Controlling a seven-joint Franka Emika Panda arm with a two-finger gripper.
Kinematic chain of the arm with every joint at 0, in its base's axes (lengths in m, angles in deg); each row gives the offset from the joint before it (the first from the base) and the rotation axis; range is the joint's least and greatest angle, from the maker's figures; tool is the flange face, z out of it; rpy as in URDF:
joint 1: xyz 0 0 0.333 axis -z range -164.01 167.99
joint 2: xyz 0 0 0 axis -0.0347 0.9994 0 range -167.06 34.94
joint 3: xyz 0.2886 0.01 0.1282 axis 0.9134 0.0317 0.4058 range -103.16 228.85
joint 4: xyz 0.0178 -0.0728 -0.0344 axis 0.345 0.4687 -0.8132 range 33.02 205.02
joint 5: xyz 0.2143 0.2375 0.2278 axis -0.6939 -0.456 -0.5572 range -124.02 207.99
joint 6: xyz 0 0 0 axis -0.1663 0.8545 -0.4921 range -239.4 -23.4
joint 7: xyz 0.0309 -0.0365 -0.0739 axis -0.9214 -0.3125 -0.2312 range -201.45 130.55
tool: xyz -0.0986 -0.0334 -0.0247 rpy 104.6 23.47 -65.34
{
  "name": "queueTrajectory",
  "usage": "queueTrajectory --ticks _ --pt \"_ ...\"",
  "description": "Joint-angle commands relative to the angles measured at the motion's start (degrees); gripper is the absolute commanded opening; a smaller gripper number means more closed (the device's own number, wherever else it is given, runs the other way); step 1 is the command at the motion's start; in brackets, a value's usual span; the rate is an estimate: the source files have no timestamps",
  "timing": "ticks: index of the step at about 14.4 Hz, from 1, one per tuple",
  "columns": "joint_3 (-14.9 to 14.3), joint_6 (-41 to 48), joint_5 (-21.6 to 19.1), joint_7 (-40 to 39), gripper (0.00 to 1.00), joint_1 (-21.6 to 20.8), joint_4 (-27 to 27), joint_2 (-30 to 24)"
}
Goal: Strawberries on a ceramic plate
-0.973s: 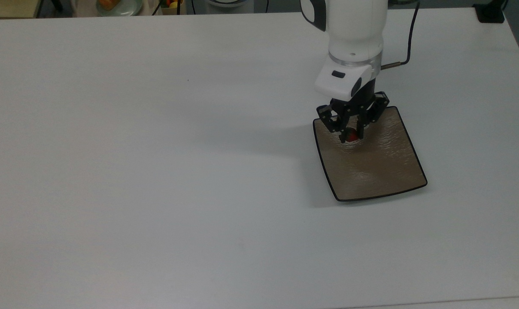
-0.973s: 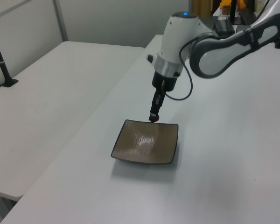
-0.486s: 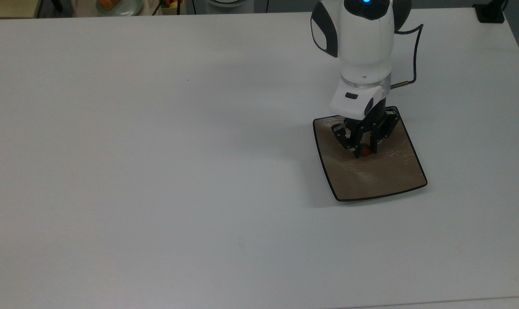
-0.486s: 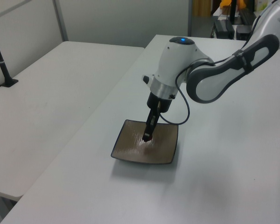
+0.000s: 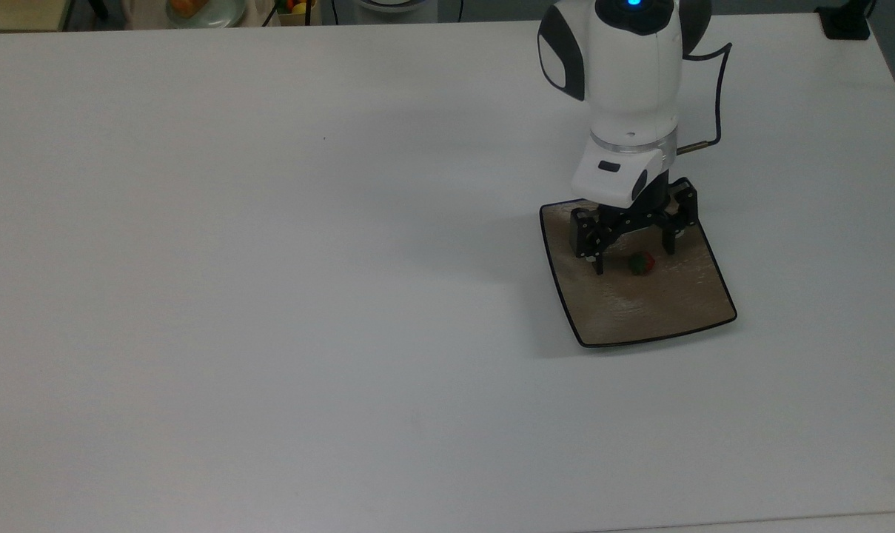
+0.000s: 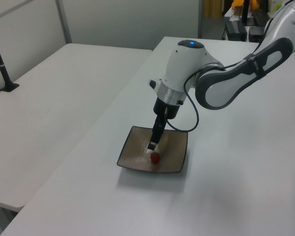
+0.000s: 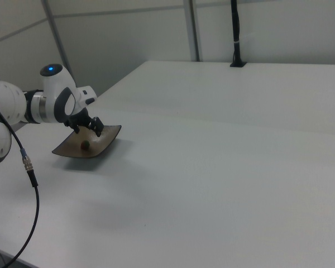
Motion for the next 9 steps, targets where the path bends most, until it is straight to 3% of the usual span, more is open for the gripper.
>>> queueTrajectory --ticks 1,4,9 --pt "-0.2 3.4 0.3 0.8 1.0 0.2 1.9 -5.0" --pt "-0.9 12.6 0.6 0.8 1.0 1.4 2.0 -9.9" --pt "-3.1 36.8 3.5 0.7 1.0 6.0 1.9 -21.5"
